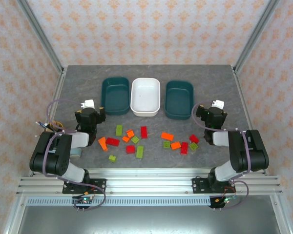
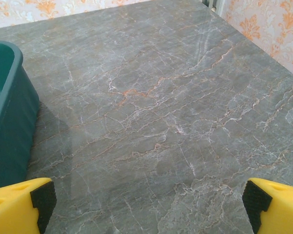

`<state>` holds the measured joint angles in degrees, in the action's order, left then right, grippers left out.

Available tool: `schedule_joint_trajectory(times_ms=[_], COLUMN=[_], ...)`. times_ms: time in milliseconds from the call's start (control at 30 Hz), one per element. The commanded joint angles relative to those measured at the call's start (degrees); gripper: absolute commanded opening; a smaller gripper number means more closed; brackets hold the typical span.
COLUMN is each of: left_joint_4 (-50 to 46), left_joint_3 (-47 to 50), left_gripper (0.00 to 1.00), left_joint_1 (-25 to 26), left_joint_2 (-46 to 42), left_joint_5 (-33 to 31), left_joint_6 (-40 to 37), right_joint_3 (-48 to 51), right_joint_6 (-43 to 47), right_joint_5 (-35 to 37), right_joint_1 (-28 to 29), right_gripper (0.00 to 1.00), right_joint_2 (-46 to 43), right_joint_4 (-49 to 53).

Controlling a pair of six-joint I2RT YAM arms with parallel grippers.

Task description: Sort the legos into containers by color

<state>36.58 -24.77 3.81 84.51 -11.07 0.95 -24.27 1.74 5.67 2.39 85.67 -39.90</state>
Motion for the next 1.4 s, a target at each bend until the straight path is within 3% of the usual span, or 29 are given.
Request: schedule_joint_trajectory(times_ms=[0, 133, 267, 300, 333, 367, 400, 433, 467, 500, 533, 600, 667, 833, 1000, 1100, 1367], left_joint_4=[-10.5, -16.1, -20.4, -20.9, -21.3, -22.3, -25.3, -35.7, -52.4, -69.3, -73.5, -73.0, -70.3, -69.2, -71.2, -70.5, -68.2], left_joint_3=[-6.8, -11.3, -18.9, -21.6, -24.3, -26.9, -30.2, -35.5, -42.6, -50.6, -53.3, -54.0, -51.9, -44.6, -34.0, -30.0, -28.8], left_gripper=[1.0, 1.0, 1.0, 1.0, 1.0, 1.0, 1.0, 1.0, 1.0, 1.0, 1.0, 1.0, 1.0, 1.0, 1.0, 1.0, 1.0], left_joint_1=[3.1, 7.1, 11.4, 13.0, 14.9, 16.0, 16.6, 16.4, 15.3, 13.7, 12.6, 9.8, 12.6, 24.4, 35.4, 38.1, 38.7], left_joint_2=[-6.1, -12.3, -15.9, -16.3, -16.4, -16.3, -15.9, -15.3, -14.3, -12.5, -10.6, -8.4, -9.2, -14.3, -20.0, -23.0, -24.0], left_joint_5=[-5.4, -13.2, -17.7, -18.5, -19.1, -19.1, -19.4, -22.7, -22.1, -17.4, -13.2, 3.3, 8.7, 14.1, 15.2, 15.8, 19.2], left_joint_6=[-2.6, -1.8, -0.9, -1.3, -1.6, -0.9, 3.6, 17.1, 30.5, 39.6, 42.4, 42.0, 40.6, 34.6, 32.8, 34.3, 33.9], right_joint_3=[-7.9, -15.3, -32.1, -38.0, -44.4, -49.9, -55.8, -58.5, -58.6, -58.4, -59.7, -60.9, -59.3, -48.1, -42.6, -42.0, -42.1], right_joint_6=[-0.2, -0.1, -1.5, -5.3, -15.2, -21.1, -28.1, -34.3, -32.2, -29.1, -28.3, -28.1, -28.0, -25.7, -21.9, -19.6, -17.1], right_joint_5=[6.0, 10.3, 12.7, 13.5, 14.5, 12.2, 11.2, 10.1, 3.2, -2.0, -2.4, 1.2, 2.1, -2.3, -4.9, -4.9, -7.0], right_joint_1=[1.3, 3.2, 5.6, 5.9, 5.6, 5.0, 4.8, 4.4, 3.6, 3.8, 5.2, 8.8, 11.9, 17.9, 22.0, 22.8, 23.2], right_gripper=[0.99, 0.99, 0.99, 0.99, 0.99, 1.0, 1.0, 1.0, 0.99, 1.0, 0.97, 0.92, 0.89, 0.86, 0.86, 0.86, 0.86], right_joint_2=[-7.3, -15.4, -21.1, -21.4, -20.7, -19.4, -18.2, -15.8, -15.0, -14.3, -13.4, -12.6, -13.1, -15.1, -8.2, -2.8, 8.4], right_joint_4=[14.6, 19.2, 34.4, 41.1, 50.5, 60.5, 72.7, 80.0, 81.4, 82.8, 87.5, 96.5, 102.9, 109.7, 113.0, 113.3, 109.5])
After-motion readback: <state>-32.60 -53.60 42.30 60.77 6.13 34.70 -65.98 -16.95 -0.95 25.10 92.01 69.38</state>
